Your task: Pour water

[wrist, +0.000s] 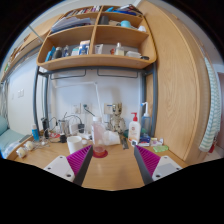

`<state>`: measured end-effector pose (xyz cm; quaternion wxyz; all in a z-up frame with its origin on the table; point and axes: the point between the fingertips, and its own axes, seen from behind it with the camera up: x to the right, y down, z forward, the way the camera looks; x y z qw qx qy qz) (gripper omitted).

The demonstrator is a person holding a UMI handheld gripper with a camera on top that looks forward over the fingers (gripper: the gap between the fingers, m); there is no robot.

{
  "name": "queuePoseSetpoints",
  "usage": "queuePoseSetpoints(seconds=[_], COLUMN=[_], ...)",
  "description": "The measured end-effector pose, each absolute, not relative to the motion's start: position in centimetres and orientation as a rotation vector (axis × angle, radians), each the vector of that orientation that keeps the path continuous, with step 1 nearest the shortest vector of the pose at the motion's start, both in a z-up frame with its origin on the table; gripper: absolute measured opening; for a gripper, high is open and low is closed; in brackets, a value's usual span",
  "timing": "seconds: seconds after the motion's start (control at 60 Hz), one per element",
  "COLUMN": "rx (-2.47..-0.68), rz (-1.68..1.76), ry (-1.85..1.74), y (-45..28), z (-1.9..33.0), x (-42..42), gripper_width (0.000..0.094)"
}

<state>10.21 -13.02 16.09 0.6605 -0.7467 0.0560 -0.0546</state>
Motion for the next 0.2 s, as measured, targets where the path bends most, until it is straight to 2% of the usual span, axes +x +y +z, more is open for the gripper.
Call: queuePoseSetpoints(seconds=[0.2], rx=[-1.698], rz=[-0.119], ry=[0.128], y=[-13.83], z=[15.48], x=[10.51], gripper_width=[0.0850])
